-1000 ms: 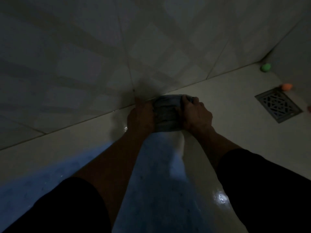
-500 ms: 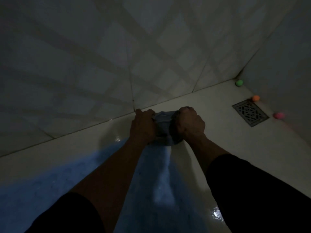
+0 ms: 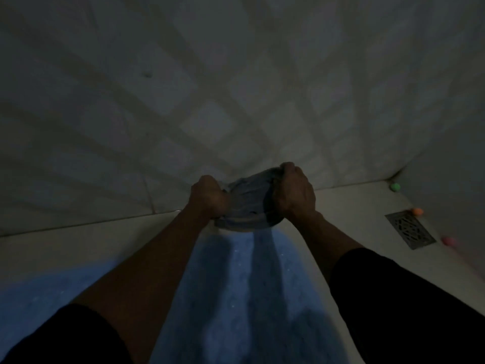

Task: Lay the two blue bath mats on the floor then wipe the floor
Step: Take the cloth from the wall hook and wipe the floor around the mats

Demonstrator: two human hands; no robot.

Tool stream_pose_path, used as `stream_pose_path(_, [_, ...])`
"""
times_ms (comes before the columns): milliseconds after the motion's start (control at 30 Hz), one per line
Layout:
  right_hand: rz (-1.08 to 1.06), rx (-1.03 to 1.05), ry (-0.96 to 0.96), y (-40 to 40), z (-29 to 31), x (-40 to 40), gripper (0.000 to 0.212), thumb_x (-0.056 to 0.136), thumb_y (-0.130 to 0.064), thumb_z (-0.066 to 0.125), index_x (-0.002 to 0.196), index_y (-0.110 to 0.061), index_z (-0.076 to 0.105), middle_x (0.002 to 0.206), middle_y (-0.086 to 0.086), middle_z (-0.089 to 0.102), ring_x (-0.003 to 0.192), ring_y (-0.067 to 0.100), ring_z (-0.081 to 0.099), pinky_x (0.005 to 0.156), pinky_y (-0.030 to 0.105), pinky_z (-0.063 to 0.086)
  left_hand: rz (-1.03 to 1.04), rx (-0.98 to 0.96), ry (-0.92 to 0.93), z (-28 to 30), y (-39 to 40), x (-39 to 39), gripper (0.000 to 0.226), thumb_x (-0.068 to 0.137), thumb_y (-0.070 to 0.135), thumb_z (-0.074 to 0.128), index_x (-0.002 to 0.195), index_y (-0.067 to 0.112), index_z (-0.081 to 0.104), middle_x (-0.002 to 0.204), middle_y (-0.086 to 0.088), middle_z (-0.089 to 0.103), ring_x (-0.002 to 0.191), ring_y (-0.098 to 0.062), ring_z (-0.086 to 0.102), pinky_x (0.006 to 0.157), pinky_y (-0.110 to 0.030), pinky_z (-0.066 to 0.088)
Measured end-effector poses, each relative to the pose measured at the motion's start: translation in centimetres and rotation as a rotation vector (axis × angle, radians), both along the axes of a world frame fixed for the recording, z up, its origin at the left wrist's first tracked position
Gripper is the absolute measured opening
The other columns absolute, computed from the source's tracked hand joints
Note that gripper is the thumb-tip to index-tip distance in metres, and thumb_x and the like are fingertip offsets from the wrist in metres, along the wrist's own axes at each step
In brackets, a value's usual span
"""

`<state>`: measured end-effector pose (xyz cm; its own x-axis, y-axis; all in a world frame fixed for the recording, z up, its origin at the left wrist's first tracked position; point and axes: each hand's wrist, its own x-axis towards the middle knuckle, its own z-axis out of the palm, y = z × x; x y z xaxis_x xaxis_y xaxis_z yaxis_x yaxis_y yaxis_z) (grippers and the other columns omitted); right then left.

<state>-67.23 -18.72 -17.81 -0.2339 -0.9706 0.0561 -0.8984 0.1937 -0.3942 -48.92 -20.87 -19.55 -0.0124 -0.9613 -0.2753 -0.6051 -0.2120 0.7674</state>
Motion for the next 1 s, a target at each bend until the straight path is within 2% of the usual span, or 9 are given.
stream_pose_path(67, [0.023,-0.012,-0.029,-0.7,-0.3,2.1,0.025,0.092,-0.013,0.05,0.116,-0.007,0.047,0.116,0.018,0.051,0.099,0.037,0.055,0.08,0.043,0.047,0.014,0.061,0.051,-0.5,-0.2,2.0,0.033,0.083,0.017,0.069,0.103,-0.01,0.069,0.107,-0.023,0.069,0.097,-0.029,0.067,0.079,-0.037,0.052])
stream_pose_path(133, [0.03,-0.003,-0.074,-1.5,-0.8,3.6,0.021,0.091,-0.007,0.051,0.111,-0.007,0.046,0.112,0.018,0.049,0.092,0.036,0.054,0.074,0.04,0.043,-0.039,0.101,0.125,-0.9,-0.8,3.4,0.057,0.069,0.03,0.069,0.107,-0.013,0.068,0.114,-0.026,0.068,0.106,-0.03,0.065,0.083,-0.037,0.05])
stream_pose_path(200, [0.03,0.029,-0.095,-2.4,-1.0,4.4,0.021,0.089,-0.005,0.053,0.108,-0.006,0.045,0.112,0.018,0.048,0.089,0.033,0.051,0.072,0.037,0.039,-0.106,0.173,0.118,-1.3,-1.8,4.2,0.058,0.07,0.026,0.071,0.109,-0.016,0.065,0.116,-0.029,0.066,0.11,-0.035,0.063,0.084,-0.039,0.05])
stream_pose_path(300, [0.037,0.077,-0.116,-3.2,-0.4,4.1,0.02,0.087,-0.005,0.056,0.096,-0.009,0.039,0.109,0.021,0.053,0.089,0.03,0.05,0.069,0.034,0.034,-0.118,0.249,0.088,-1.9,-2.5,4.6,0.013,0.091,0.006,0.064,0.08,-0.001,0.064,0.081,-0.012,0.064,0.078,-0.027,0.063,0.055,-0.021,0.049])
stream_pose_path(433, [-0.016,0.117,-0.16,-3.2,3.7,3.6,0.018,0.083,-0.003,0.058,0.094,-0.005,0.044,0.102,0.021,0.057,0.082,0.025,0.047,0.066,0.033,0.033,-0.059,0.281,0.07,1.3,-2.0,4.4,0.037,0.096,0.005,0.052,0.062,0.016,0.043,0.067,0.001,0.045,0.06,-0.011,0.046,0.058,-0.021,0.042])
stream_pose_path(533, [-0.013,0.136,-0.207,-1.9,8.8,3.6,0.03,0.078,-0.004,0.06,0.106,-0.002,0.051,0.102,0.018,0.059,0.088,0.031,0.054,0.068,0.032,0.036,-0.065,0.386,0.147,6.1,-1.0,3.9,0.023,0.092,0.015,0.065,0.075,0.001,0.061,0.072,-0.006,0.056,0.064,-0.016,0.053,0.06,-0.024,0.047])
stream_pose_path(633, [0.018,0.204,-0.211,-1.0,15.4,3.2,0.051,0.082,-0.013,0.066,0.13,-0.007,0.051,0.118,0.018,0.06,0.108,0.033,0.057,0.082,0.028,0.04,0.028,0.417,0.237,12.1,0.3,3.2,0.033,0.092,0.04,0.067,0.082,0.009,0.064,0.08,-0.002,0.061,0.081,-0.022,0.064,0.067,-0.025,0.049])
stream_pose_path(800, [-0.003,0.213,-0.193,-0.4,26.5,2.5,0.026,0.081,-0.015,0.064,0.103,-0.003,0.063,0.096,0.011,0.065,0.085,0.024,0.058,0.066,0.022,0.034,0.061,0.378,0.176,23.7,2.1,2.2,0.024,0.097,0.022,0.057,0.105,0.0,0.056,0.106,-0.019,0.056,0.113,-0.039,0.057,0.093,-0.037,0.046])
stream_pose_path(1000, [0.05,0.24,-0.251,1.3,39.5,1.7,0.024,0.072,-0.023,0.077,0.084,-0.011,0.059,0.069,-0.004,0.055,0.068,0.014,0.05,0.057,0.017,0.031,0.103,0.332,0.119,38.1,4.6,2.0,0.017,0.093,0.015,0.062,0.082,0.01,0.05,0.086,-0.008,0.056,0.087,-0.026,0.057,0.077,-0.037,0.048])
